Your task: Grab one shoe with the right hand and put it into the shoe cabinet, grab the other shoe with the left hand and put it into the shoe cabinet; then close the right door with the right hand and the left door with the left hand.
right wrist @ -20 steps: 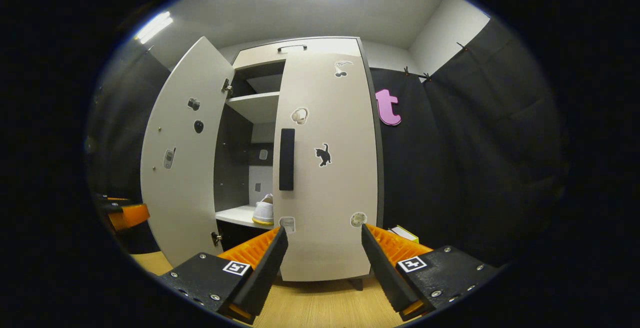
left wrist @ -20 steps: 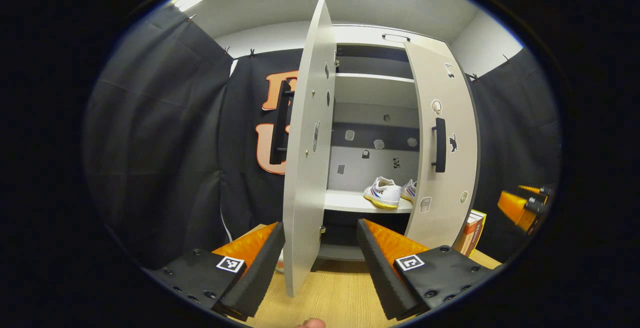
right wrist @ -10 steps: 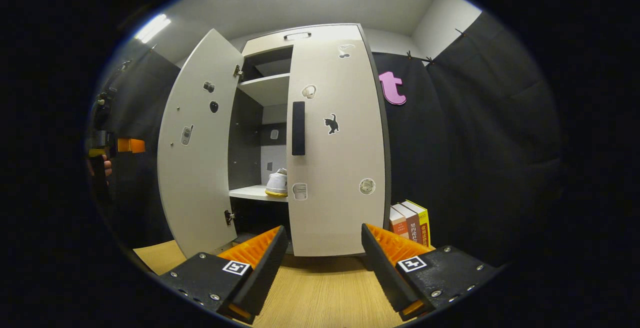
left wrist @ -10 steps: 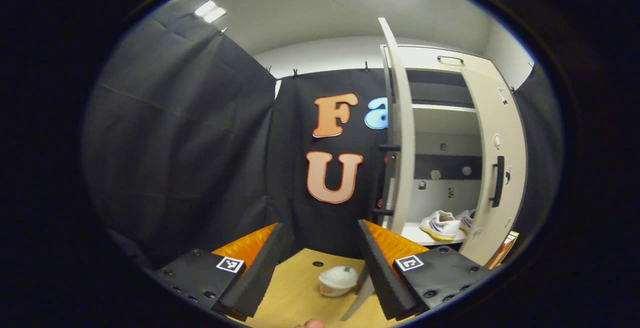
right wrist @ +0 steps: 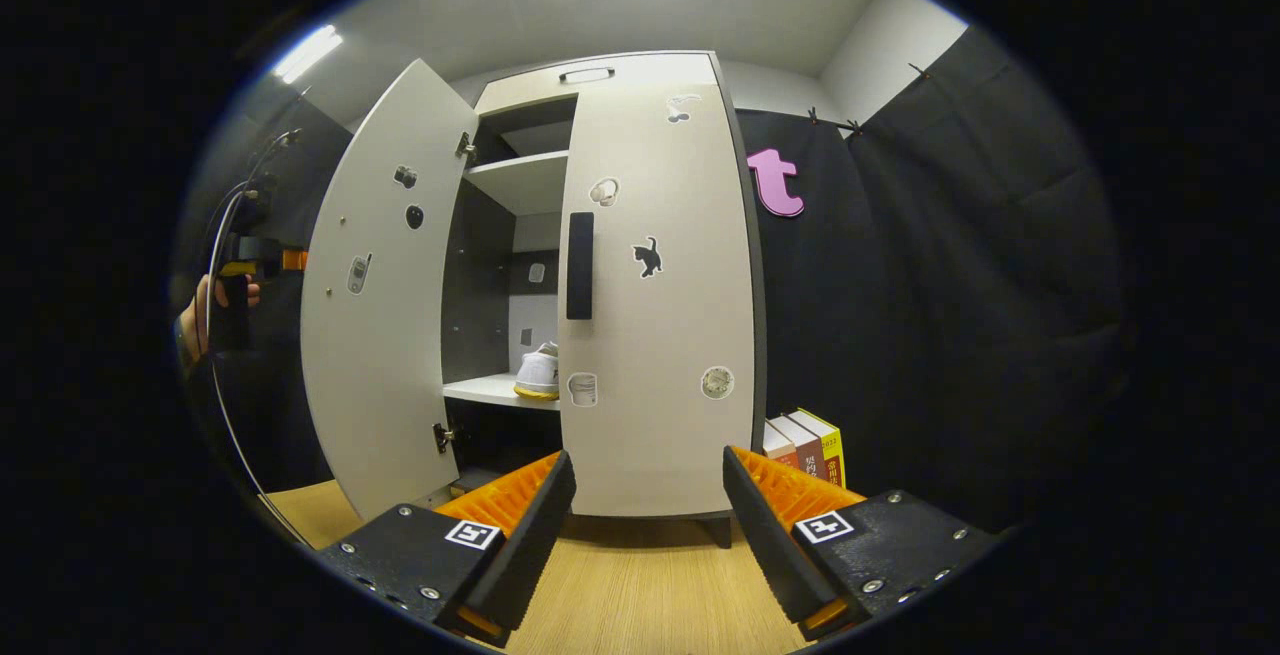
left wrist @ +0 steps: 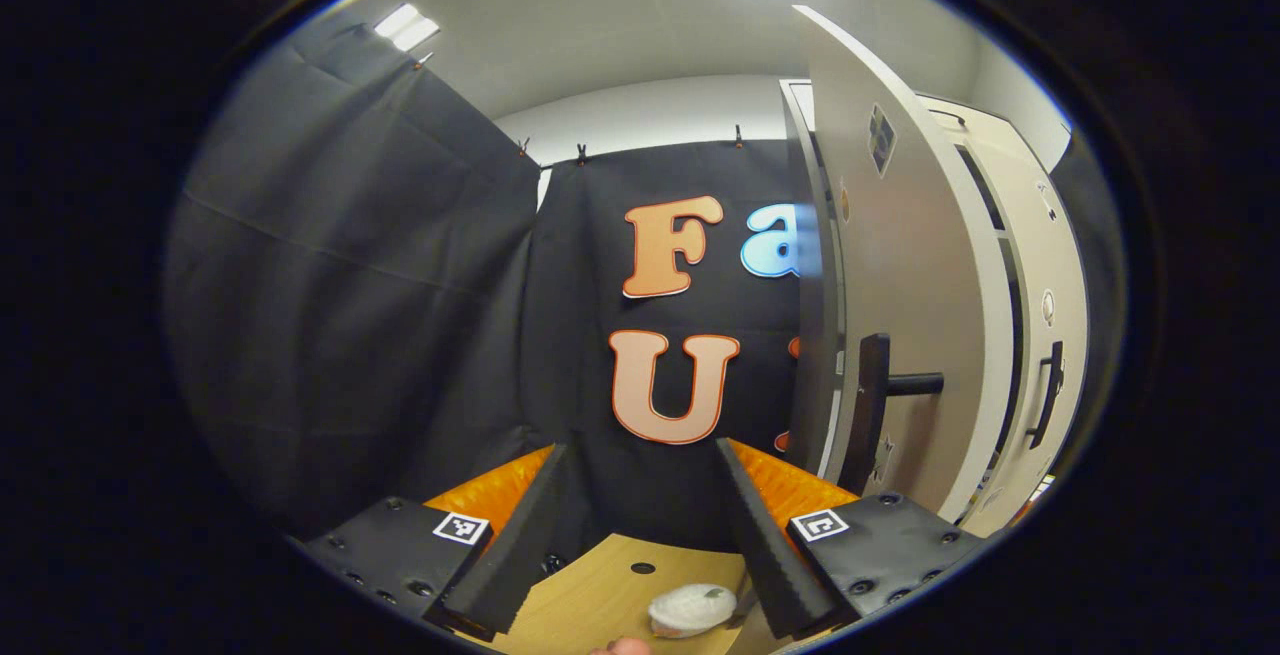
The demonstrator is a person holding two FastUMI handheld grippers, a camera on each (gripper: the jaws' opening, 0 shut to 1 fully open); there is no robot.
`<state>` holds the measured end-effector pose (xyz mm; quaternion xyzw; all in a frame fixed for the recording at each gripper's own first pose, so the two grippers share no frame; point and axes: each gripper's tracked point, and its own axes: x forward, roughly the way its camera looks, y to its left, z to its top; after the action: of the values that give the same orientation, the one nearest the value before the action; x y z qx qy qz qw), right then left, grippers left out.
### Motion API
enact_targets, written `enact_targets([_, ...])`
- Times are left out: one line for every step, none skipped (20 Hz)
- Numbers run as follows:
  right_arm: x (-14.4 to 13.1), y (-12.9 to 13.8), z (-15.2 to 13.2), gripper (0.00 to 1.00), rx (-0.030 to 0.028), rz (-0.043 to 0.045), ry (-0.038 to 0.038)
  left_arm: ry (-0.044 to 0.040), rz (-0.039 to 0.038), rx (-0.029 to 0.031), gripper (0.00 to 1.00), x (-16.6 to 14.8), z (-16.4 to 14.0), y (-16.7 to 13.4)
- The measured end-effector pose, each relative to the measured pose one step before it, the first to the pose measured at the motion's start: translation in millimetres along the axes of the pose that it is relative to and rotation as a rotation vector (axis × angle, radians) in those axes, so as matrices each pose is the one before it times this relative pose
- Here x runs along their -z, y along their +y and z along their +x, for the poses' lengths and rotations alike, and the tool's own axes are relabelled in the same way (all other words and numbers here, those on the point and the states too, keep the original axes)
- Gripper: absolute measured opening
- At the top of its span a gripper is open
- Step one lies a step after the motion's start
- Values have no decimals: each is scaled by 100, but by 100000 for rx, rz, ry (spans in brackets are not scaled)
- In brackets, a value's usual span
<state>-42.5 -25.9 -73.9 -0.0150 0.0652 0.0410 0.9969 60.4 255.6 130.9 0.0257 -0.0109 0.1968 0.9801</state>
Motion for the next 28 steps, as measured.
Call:
enact_targets([-105, -107, -27, 92, 225, 61, -213, -1388, 769, 390, 94, -247, -90, 63])
enact_targets([-134, -162, -67, 92, 557, -42, -392, -574, 154, 63, 91, -69, -169, 20])
enact_targets([-96, -93, 1, 92, 162, -40, -107, 395, -996, 871, 90, -69, -22, -151])
enact_targets([5, -48, 29, 92, -136, -51, 466, 1402, -1383, 1674, 92, 264, -31, -506])
enact_targets([-24, 24, 102, 92, -493, -178, 224, 1039, -1095, 1667, 92, 184, -173, -711])
enact_targets([-132, 0, -180, 92, -488, -559, -105, -86, -522, 1977, 89, -37, -208, -912])
enact_targets([-168, -77, 33, 92, -394, -845, -350, -82, -275, 1773, 89, -84, -279, -1041])
enact_targets([-219, -155, -41, 92, -275, -668, -304, -47, 127, 1968, 92, -60, -234, -1269])
enact_targets([-127, -71, 34, 92, -277, -406, -280, -168, 384, 1796, 92, 21, -123, -1171])
enact_targets([-112, -113, -101, 92, -27, -29, -222, -6, 393, 1412, 92, -42, -122, -1200])
enact_targets([-46, -222, -96, 92, 327, 240, -194, 76, 205, 1883, 92, 98, -217, -1315])
enact_targets([20, -313, -159, 92, 588, 309, 116, 528, -265, 2052, 92, 83, -31, -1326])
enact_targets([85, -332, 9, 92, 814, 413, 272, 496, -218, 1797, 92, 199, 144, -1170])
enact_targets([2, -315, -24, 92, 792, 385, 144, -156, 89, 1555, 91, 76, 103, -1199])
enact_targets([41, -349, -94, 92, 872, 115, 250, -922, 399, 1164, 90, -128, 276, -969])
enact_targets([-70, -418, -308, 92, 1046, -161, 85, -710, 371, 889, 89, -54, 168, -882])
enact_targets([-95, -455, -137, 92, 1183, -352, -231, -640, 524, 1703, 89, 118, 315, -1239])
enact_targets([-138, -485, -134, 92, 1097, -323, -136, -182, -209, 1972, 89, 131, 401, -1219])
enact_targets([-135, -374, -5, 92, 981, -200, -168, 304, -1049, 2381, 92, 219, 572, -992])
enact_targets([-163, -439, -73, 92, 1165, -194, -214, 543, -1252, 2483, 90, 137, 796, -1163])
enact_targets([-116, -312, -17, 92, 1038, -30, -179, 376, -1549, 2691, 91, 449, 482, -1495])
enact_targets([-133, -299, -156, 92, 844, 308, -191, 55, -1121, 1724, 92, 420, 452, -1313])
enact_targets([-63, -148, 83, 92, 664, 484, -95, 126, -652, 913, 93, 310, 517, -971])
enact_targets([-68, -216, -184, 92, 446, 407, 57, 808, -735, 700, 92, 369, 572, -792])
enact_targets([-49, -168, -4, 92, 612, 103, 138, 1581, -777, 975, 92, 626, 602, -843])
enact_targets([-54, -231, -78, 92, 479, -21, -46, -721, 303, -2202, 92, -88, -115, 26])
enact_targets([-76, -166, -18, 92, 578, -16, -154, -511, -278, -822, 93, -55, 561, -135])
enact_targets([-42, -235, -149, 92, 532, -45, -104, -60, -846, -799, 92, -48, 247, -156])
